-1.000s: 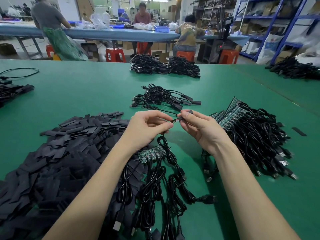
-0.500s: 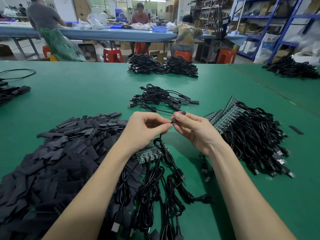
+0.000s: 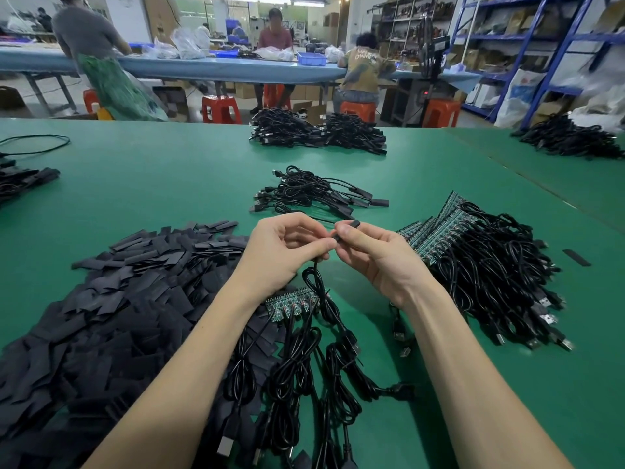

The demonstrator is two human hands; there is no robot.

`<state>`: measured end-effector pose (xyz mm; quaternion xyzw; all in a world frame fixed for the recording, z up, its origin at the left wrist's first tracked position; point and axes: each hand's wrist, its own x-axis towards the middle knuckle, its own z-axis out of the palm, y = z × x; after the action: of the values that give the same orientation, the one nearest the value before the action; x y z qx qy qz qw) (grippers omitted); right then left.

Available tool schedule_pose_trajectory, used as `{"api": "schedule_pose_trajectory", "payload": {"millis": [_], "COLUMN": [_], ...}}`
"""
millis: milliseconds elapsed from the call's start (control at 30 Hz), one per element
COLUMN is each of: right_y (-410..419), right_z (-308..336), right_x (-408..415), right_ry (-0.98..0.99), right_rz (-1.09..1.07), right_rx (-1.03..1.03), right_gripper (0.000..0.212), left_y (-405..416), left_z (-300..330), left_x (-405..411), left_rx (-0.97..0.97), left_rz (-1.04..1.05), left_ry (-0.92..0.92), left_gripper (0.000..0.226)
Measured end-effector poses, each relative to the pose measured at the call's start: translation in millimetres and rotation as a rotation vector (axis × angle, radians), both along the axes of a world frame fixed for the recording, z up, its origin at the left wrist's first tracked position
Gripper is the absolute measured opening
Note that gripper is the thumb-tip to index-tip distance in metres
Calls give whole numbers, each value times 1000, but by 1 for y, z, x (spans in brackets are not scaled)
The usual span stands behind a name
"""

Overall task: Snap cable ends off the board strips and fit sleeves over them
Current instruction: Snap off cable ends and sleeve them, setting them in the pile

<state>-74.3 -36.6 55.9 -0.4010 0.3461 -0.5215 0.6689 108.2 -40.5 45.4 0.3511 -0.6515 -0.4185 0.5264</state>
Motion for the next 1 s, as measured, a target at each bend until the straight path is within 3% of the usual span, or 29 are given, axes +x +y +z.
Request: {"api": "schedule_pose_trajectory", "payload": {"millis": [167,300,600,900,1000], "right_y": [1,4,5,4,3], "right_z": [-1,-3,-6,-3,3], "right_x": [14,20,28,28,25], "right_ry": [73,82,-54,-37,-42], "right_rz": [-232,-317,-309,-301,-362], "right_rx": [-194,-243,-172,-136,-150], "right_gripper": [32,28,27,23,19], "left_y": [1,3,2,1,0], "left_z": [0,0,-1,-2,2], "left_x": [-6,-7,-4,-5,-8], "left_rx": [82,131,124,131,172], "left_rz": [25,8,40,67,54], "left_ry": [154,219,192,167,83], "left_gripper": [13,12,18,11,20]}}
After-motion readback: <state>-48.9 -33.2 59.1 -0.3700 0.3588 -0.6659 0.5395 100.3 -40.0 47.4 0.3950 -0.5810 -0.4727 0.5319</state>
